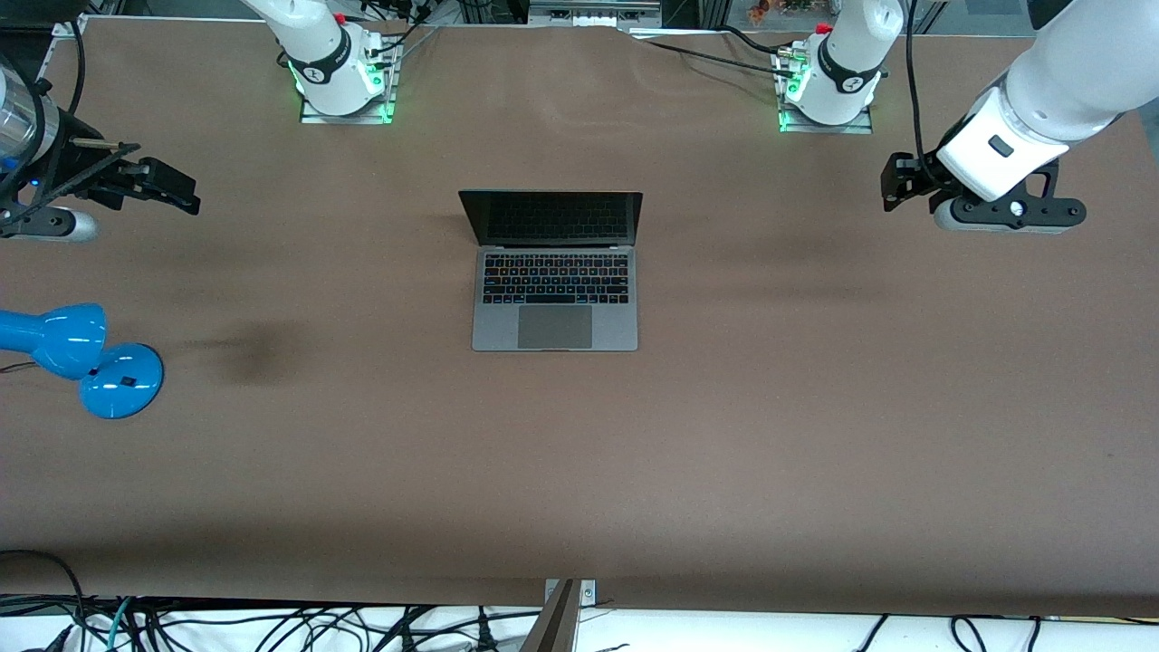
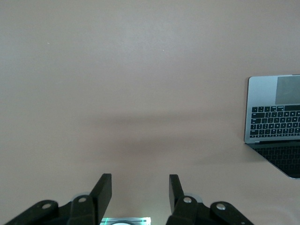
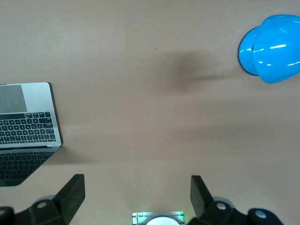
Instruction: Close laptop with both arms from behind
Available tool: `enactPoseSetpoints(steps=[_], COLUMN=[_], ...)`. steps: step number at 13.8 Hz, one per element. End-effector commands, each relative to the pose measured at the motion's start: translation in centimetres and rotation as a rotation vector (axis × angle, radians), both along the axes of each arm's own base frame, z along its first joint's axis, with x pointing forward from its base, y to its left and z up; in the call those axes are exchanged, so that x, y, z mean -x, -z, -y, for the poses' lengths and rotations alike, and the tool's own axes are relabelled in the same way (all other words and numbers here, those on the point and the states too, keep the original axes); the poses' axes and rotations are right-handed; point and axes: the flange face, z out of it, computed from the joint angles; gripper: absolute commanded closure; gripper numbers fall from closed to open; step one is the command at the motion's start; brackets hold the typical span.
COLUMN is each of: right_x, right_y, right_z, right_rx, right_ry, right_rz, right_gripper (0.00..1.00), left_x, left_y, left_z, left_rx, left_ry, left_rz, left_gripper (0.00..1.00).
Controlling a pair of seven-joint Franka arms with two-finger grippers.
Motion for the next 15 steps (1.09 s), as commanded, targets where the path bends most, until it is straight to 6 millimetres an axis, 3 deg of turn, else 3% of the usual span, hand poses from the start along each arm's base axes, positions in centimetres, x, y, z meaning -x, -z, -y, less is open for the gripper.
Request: enactPoseSetpoints(steps=[1,3,5,7,10,12,15], right_x=[0.8,1.0,1.5,2.1,3.9,4.9,6.8], right_y=[0.9,2.1,2.8,3.3,3.7,4.8,7.0], right_z=[-2.8,-6.3,-9.8,-12.8,-18.7,-21.9,-25.9], right_rx=[-0.004,-0.003,-0.002,-0.013,-0.053,-0.047,-0.033], right_ry=[-0.036,-0.100,-0.164,-0.152,-0.004,0.011,0.022], right_rz=[-0.023,-0.044,-0.056,-0.064,-0.092,-0.093,-0.098], right_gripper=[0.00,0.00,0.00,0.00,0.00,0.00,0.00], left_x=[1.4,2.2,2.9,3.4,5.3,6.0,7.8], left_y=[-0.2,-0.3,-0.1,0.1,1.4,2.5,4.7], left_z=[1.9,4.3,6.2,7.6,11.6,13.9,16.8], left_rx=[0.011,0.026,0.031,0.064,0.069,0.128,0.112], left_ry=[-0.019,-0.036,-0.034,-0.060,-0.095,-0.178,-0.167], left_rz=[-0.009,-0.019,-0.028,-0.050,-0.111,-0.190,-0.243], left_gripper=[0.59,0.72,1.00,1.00,1.00,1.00,1.00])
